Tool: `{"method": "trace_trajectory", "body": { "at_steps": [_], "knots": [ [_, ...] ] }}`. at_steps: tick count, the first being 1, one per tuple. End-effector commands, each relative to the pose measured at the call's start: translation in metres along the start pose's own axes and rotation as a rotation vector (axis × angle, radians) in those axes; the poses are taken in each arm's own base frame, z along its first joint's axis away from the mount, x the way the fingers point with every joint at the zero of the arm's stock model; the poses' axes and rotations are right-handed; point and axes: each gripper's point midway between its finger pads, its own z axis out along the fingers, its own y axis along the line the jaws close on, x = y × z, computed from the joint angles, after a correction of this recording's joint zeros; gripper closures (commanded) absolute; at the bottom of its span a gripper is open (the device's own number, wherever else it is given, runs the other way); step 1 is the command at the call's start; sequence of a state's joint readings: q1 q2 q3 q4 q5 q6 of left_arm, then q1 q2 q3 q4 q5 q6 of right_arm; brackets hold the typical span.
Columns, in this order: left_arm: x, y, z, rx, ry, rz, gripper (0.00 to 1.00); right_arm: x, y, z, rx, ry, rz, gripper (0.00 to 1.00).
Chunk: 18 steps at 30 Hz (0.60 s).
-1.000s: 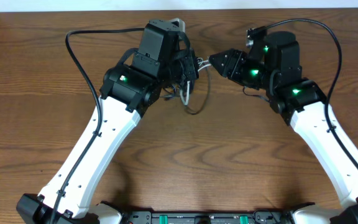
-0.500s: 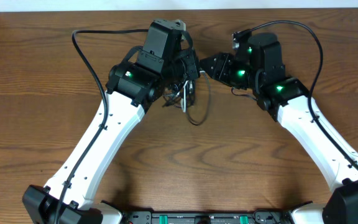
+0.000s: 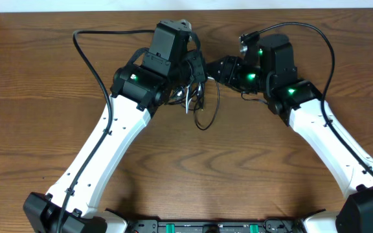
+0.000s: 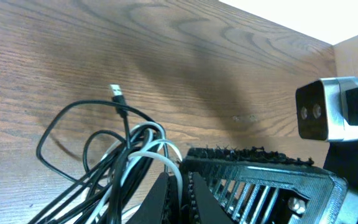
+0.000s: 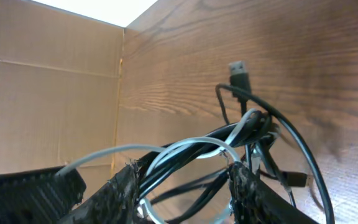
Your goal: Untangle cables
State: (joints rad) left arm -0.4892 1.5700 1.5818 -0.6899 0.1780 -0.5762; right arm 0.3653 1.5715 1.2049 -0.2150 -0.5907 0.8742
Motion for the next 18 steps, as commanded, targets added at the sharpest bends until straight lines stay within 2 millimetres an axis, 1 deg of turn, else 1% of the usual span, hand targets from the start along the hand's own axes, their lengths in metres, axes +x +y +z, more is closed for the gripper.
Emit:
{"method": "trace_trajectory", "body": {
  "at_steps": [1, 3, 7, 15, 18],
  "knots": [
    [-0.001, 0.002, 0.002, -0.01, -0.01, 0.008, 0.93, 0.0, 0.001, -0.003, -0.02, 0.027, 0.034, 0.54],
    [-0.001, 0.002, 0.003, -0.011, -0.009, 0.008, 0.93, 0.0, -0.002, -0.004, -0.01, 0.03, 0.043, 0.54],
    [-0.001, 0.002, 0.004, -0.012, -0.007, 0.007, 0.92, -0.001, -0.015, -0.006, 0.039, 0.021, 0.07, 0.53],
    [0.001, 0.004, 0.004, -0.018, 0.001, 0.006, 0.93, -0.001, -0.017, -0.006, 0.051, 0.019, 0.026, 0.51],
    [0.002, 0.005, 0.004, -0.021, 0.005, 0.005, 0.93, 0.004, -0.028, -0.006, 0.103, 0.027, 0.034, 0.51]
  ]
}}
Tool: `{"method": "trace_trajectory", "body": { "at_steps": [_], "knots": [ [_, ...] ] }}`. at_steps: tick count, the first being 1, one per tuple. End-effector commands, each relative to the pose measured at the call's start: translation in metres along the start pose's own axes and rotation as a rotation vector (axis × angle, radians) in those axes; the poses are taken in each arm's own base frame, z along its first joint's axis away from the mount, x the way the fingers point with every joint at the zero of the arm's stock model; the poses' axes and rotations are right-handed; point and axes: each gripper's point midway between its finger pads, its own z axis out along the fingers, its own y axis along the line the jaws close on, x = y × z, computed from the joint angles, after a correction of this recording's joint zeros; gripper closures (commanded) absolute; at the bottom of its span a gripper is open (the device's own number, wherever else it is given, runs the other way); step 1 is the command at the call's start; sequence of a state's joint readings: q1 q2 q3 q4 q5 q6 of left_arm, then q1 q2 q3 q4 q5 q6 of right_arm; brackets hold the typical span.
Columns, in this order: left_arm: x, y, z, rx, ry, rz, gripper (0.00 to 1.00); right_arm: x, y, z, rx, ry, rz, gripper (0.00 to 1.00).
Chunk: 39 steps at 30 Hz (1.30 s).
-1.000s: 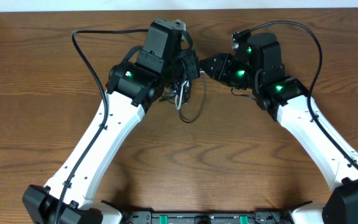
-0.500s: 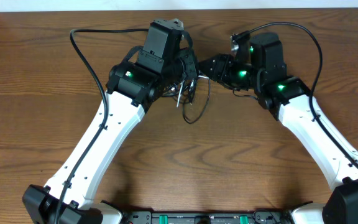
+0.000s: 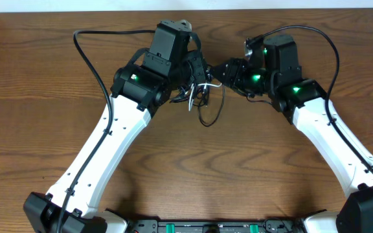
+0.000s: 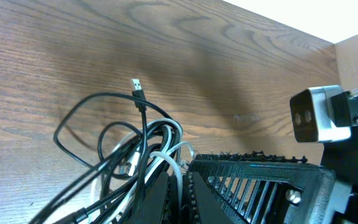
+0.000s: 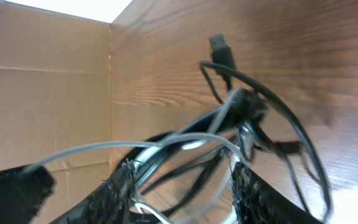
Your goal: Untangle cables
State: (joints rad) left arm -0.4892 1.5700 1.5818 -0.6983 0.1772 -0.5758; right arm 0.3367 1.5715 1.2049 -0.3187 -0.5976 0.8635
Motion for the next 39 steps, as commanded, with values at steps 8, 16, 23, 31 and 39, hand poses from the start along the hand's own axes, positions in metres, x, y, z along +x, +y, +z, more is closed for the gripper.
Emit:
{"method": "trace_trajectory", "body": {
  "at_steps": [8, 16, 23, 31, 39],
  "knots": [
    [0.0, 0.003, 0.004, -0.015, -0.002, 0.006, 0.92, 0.012, -0.025, 0.004, 0.12, 0.033, -0.081, 0.5],
    [0.001, 0.003, 0.004, -0.015, -0.001, 0.005, 0.93, 0.01, -0.02, 0.02, 0.093, 0.025, -0.066, 0.5],
    [0.001, 0.003, 0.004, -0.015, -0.001, 0.005, 0.92, 0.004, -0.008, 0.024, 0.051, -0.004, -0.034, 0.6],
    [0.001, 0.003, 0.004, -0.015, -0.001, 0.005, 0.93, -0.002, -0.002, 0.024, 0.03, -0.031, -0.04, 0.77],
    [-0.001, 0.002, 0.004, -0.011, -0.006, 0.022, 0.93, 0.002, -0.033, 0.029, 0.147, -0.023, -0.013, 0.99]
  ]
}}
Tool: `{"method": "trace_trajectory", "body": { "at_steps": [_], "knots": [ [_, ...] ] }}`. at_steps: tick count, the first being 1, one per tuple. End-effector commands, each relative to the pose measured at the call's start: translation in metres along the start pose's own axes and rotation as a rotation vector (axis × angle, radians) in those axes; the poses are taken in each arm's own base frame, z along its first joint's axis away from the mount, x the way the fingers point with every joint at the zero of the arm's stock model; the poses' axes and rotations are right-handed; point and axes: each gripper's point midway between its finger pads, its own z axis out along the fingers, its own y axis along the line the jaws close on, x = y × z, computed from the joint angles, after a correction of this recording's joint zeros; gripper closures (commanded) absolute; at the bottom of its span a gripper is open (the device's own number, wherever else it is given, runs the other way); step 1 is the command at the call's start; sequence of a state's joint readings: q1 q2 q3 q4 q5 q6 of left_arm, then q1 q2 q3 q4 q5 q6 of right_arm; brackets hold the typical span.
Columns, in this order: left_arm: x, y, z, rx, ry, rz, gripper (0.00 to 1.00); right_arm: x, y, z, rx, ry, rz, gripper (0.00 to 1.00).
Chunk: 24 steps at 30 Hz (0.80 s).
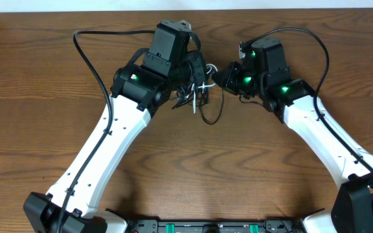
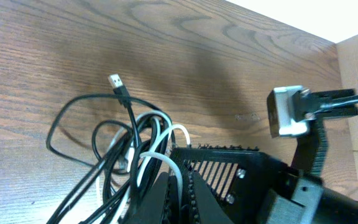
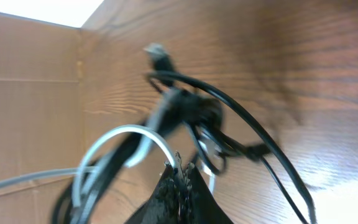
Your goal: Untangle cables
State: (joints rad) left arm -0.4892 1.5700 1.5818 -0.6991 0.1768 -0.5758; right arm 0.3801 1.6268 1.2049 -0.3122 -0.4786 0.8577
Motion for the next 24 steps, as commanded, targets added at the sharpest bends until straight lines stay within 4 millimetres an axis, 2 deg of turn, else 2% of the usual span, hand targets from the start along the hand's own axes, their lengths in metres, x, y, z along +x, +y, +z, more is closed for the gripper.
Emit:
{"method": "trace_trajectory", "body": {
  "at_steps": [1, 5, 9, 12, 16, 20, 24],
  "knots": [
    [-0.003, 0.0, 0.003, -0.005, -0.014, 0.037, 0.93, 0.003, -0.017, 0.009, 0.066, 0.016, -0.01, 0.99],
    [-0.018, -0.012, -0.011, 0.038, -0.075, 0.07, 0.93, 0.01, -0.042, 0.012, 0.154, 0.048, 0.0, 0.99],
    [-0.036, -0.029, -0.039, 0.098, -0.172, 0.122, 0.93, 0.013, -0.061, 0.013, 0.214, 0.068, 0.012, 0.99],
    [-0.047, -0.033, -0.062, 0.121, -0.234, 0.136, 0.93, 0.013, -0.071, 0.013, 0.236, 0.078, 0.033, 0.99],
    [-0.063, -0.02, -0.09, 0.109, -0.302, 0.129, 0.93, 0.007, -0.084, 0.007, 0.263, 0.08, 0.039, 0.99],
    [-0.077, 0.007, -0.11, 0.06, -0.348, 0.084, 0.93, 0.003, -0.099, -0.002, 0.296, 0.088, 0.033, 0.99],
    [-0.082, 0.029, -0.117, 0.01, -0.354, 0.047, 0.93, 0.001, -0.122, -0.014, 0.379, 0.09, 0.041, 0.99]
  ]
}}
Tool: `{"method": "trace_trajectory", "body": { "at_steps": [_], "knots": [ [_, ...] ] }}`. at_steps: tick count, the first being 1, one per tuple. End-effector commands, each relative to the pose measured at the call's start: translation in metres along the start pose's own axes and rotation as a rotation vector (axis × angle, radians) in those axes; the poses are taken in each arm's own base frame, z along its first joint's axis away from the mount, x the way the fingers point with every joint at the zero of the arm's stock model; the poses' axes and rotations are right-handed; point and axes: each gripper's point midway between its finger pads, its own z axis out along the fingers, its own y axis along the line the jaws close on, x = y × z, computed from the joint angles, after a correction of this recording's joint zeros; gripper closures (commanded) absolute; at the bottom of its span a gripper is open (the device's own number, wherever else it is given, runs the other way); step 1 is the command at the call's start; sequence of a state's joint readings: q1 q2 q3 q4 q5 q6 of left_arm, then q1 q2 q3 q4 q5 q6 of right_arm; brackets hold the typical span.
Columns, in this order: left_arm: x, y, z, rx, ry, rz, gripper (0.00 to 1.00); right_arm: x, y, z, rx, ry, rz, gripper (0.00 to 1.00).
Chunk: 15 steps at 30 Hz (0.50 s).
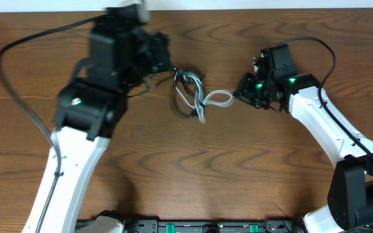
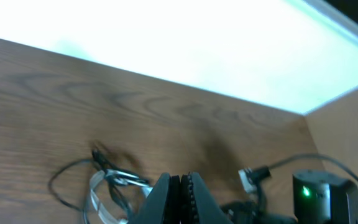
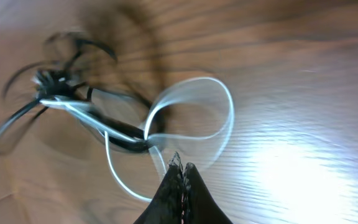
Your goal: Untangle cables
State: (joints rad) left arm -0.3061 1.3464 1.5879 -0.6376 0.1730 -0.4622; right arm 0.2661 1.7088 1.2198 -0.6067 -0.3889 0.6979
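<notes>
The tangle of black cables [image 1: 188, 94] lies on the table between the arms, also seen in the left wrist view [image 2: 107, 180] and, blurred, in the right wrist view [image 3: 79, 106]. A white cable [image 1: 217, 98] loops out of it to the right [image 3: 194, 115] and ends in my right gripper [image 1: 238, 95], which is shut on it low over the wood [image 3: 179, 163]. My left gripper [image 1: 162, 59] is shut with nothing between its jaws [image 2: 180, 182], raised high and to the left of the tangle.
The wooden table [image 1: 193, 168] stretches toward me. A cardboard wall [image 2: 347, 124] stands at the right, with a bright white backdrop along the far edge. The left arm's own black lead [image 1: 37, 35] arcs over the back left.
My left gripper no longer holds the tangle and now sits higher and further left. The tangle lies on the table. My right gripper is further right, with the white loop drawn out.
First my left gripper was shut on the tangle, with my right gripper open around its strands. The right stayed open, then was shut on the white cable. Now the left is free and raised, and the right holds the white cable out to the right.
</notes>
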Motion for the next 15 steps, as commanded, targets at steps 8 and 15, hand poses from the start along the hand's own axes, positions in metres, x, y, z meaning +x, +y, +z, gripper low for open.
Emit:
{"method": "trace_trajectory", "body": {
  "at_steps": [8, 15],
  "knots": [
    [0.012, 0.029, 0.002, -0.095, 0.074, -0.011, 0.92, -0.005, -0.047, -0.008, 0.116, 0.029, -0.076, 0.99],
    [0.051, 0.032, 0.035, -0.127, 0.23, -0.002, 0.93, -0.002, -0.028, -0.008, 0.011, 0.055, -0.25, 0.64]
  ]
}}
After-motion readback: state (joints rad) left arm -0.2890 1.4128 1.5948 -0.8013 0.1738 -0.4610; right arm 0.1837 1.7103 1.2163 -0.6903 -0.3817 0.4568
